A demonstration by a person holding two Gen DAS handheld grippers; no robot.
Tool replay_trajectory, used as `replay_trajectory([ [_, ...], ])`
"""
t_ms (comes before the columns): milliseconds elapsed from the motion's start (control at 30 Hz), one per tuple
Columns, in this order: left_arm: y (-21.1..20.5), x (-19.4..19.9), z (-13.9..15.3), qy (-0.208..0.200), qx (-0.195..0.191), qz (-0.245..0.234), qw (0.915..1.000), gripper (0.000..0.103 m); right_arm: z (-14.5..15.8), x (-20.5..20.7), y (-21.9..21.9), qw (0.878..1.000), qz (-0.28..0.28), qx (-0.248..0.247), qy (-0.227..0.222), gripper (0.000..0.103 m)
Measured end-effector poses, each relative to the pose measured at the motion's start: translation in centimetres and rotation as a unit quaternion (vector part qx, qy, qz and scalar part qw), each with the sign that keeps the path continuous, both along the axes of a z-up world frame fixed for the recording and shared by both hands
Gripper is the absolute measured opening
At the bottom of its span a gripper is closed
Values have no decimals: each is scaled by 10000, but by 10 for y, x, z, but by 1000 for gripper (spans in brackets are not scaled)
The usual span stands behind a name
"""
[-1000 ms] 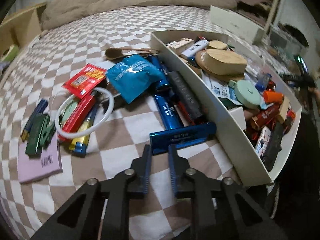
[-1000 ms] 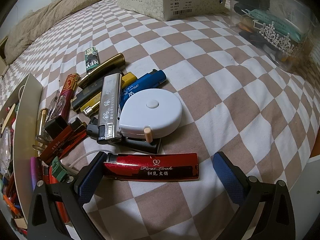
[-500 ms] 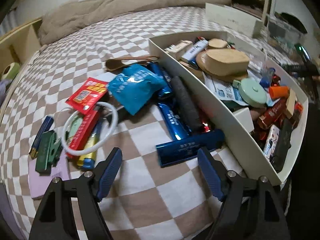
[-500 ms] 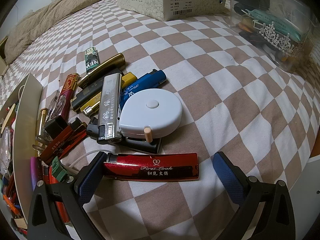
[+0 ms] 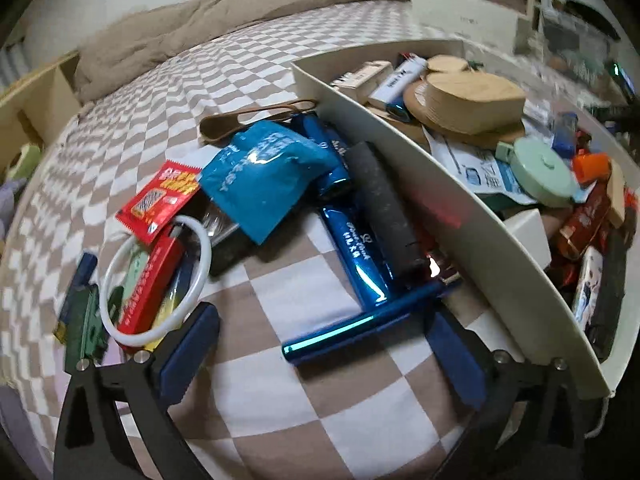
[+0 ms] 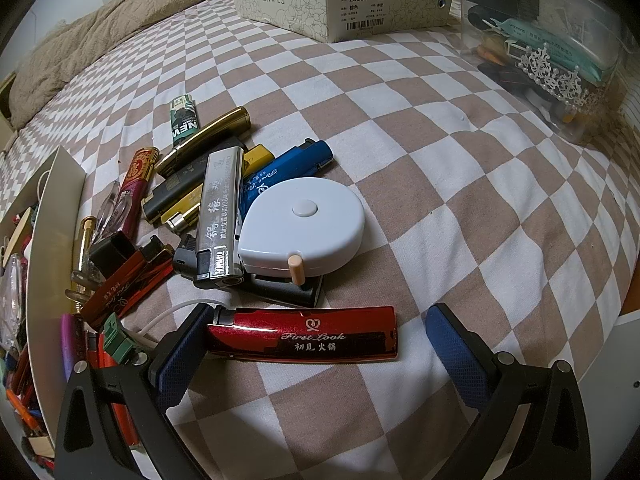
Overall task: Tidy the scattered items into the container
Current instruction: 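Close the left gripper around the blue tube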
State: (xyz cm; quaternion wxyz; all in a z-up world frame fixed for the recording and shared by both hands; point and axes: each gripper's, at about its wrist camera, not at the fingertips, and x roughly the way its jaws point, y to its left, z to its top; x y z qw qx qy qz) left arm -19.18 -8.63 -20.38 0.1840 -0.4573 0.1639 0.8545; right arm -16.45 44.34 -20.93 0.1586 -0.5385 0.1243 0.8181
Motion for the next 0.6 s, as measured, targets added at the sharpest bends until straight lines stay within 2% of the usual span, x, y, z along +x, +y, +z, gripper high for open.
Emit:
replay_trajectory([
  [333,-35,-7,3,194,137,805,9965,103,0,0,0,10000,-3,-6,4,103],
  [433,-47,-8,4,177,227,1040,9942,103,0,-1,1,10000,-5,-16,-3,103],
  [600,-61,-6,9,-79,518,1537,9867,103,0,-2,1,10000,-4,-12,-8,103],
])
